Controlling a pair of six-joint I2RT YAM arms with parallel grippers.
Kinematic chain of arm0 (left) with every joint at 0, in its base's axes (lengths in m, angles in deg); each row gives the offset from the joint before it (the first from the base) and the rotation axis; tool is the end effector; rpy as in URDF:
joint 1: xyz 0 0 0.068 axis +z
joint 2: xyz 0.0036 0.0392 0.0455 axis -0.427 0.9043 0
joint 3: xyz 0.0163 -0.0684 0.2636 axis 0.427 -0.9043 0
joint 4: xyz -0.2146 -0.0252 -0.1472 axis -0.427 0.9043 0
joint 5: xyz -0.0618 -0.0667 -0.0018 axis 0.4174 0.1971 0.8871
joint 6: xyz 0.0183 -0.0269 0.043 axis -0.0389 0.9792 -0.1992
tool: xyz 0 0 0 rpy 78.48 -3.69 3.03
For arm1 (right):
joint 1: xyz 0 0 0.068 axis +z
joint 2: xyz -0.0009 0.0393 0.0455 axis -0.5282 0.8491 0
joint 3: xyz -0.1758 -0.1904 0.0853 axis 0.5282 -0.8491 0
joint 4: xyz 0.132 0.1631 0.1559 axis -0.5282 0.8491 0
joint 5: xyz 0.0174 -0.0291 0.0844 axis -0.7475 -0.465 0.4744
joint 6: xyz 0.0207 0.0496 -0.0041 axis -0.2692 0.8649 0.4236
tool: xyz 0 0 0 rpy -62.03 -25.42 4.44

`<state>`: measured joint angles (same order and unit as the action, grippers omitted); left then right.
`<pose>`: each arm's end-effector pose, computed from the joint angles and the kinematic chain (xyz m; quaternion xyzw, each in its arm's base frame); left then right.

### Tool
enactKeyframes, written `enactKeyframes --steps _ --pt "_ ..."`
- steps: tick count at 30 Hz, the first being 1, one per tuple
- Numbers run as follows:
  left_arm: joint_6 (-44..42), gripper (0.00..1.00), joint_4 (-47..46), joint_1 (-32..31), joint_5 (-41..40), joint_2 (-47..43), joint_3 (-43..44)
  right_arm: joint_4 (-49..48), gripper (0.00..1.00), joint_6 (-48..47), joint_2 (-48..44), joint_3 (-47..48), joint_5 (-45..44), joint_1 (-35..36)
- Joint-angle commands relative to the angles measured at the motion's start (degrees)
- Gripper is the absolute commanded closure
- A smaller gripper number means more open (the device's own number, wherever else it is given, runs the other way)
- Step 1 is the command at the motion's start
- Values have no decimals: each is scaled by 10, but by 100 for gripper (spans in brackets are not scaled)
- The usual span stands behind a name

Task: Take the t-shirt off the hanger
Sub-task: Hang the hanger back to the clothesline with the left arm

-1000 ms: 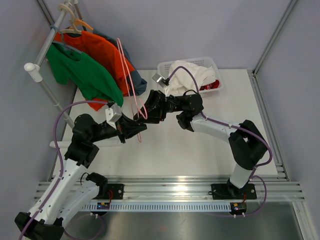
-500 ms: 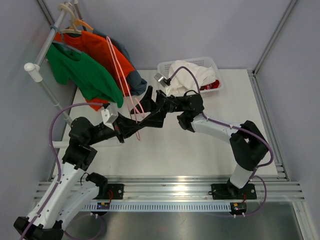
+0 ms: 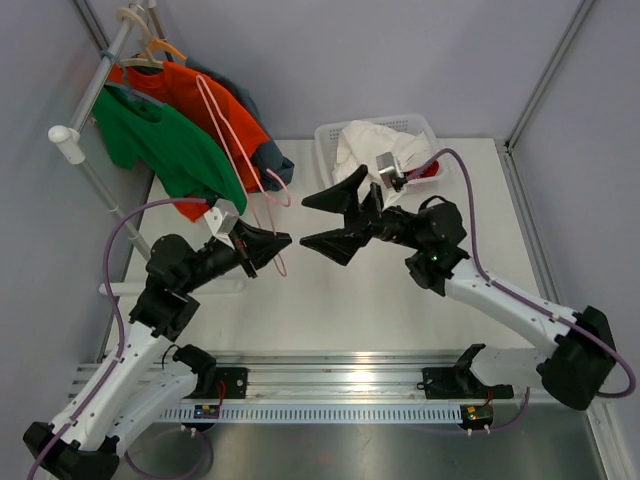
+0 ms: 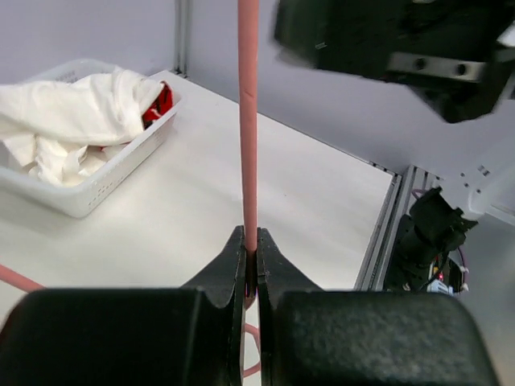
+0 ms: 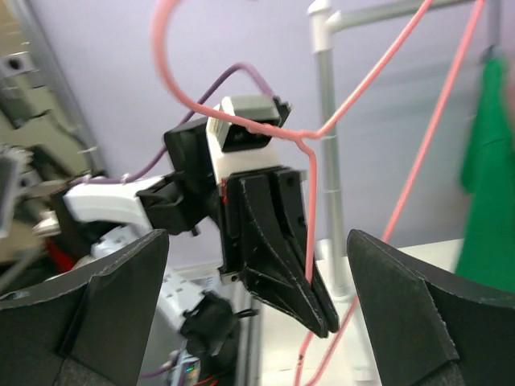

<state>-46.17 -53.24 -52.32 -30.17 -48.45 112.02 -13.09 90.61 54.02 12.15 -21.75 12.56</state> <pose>0.1318 -0.0898 0.3590 0.2854 0.6114 -0.4383 0.5938 0.1835 0.2115 0.4048 -0.3483 0.4112 0.6323 0.5566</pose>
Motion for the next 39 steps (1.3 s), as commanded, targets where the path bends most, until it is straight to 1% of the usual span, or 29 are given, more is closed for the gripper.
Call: enactKeyframes --steps 1,2,3,6,8,9,11,12,27,32,35,37,39 --pt "32 100 -23 -21 -108 -6 22 111 1 -115 -84 -26 -145 -2" --pt "50 100 -16 -27 -131 -7 23 132 1 -127 -95 -29 -159 -3" --pt "62 100 -9 -31 -186 -7 26 143 1 -133 -103 -32 -171 -2" --pt "76 100 -11 -42 -231 -5 30 170 1 -149 -116 -32 -196 -2" --pt "100 100 -13 -44 -254 -2 32 178 1 -156 -118 -32 -211 -2" --pt "108 100 -12 -45 -281 0 35 181 0 -158 -117 -32 -216 -3" --pt "130 100 -7 -47 -308 7 46 185 0 -162 -115 -30 -222 -2" --pt "140 100 -4 -46 -338 10 51 186 1 -162 -114 -29 -223 -2" --pt "276 100 -36 -46 -485 47 86 198 0 -170 -101 -20 -230 -2" --pt "315 100 -23 -45 -530 51 113 200 1 -172 -98 -20 -230 -2" --pt "335 100 -12 -44 -580 52 124 202 1 -173 -93 -19 -228 -2" --pt "347 100 -15 -39 -589 55 127 203 1 -174 -89 -16 -227 -2" --pt "374 100 1 -20 -586 65 138 204 0 -175 -84 -15 -224 -2"
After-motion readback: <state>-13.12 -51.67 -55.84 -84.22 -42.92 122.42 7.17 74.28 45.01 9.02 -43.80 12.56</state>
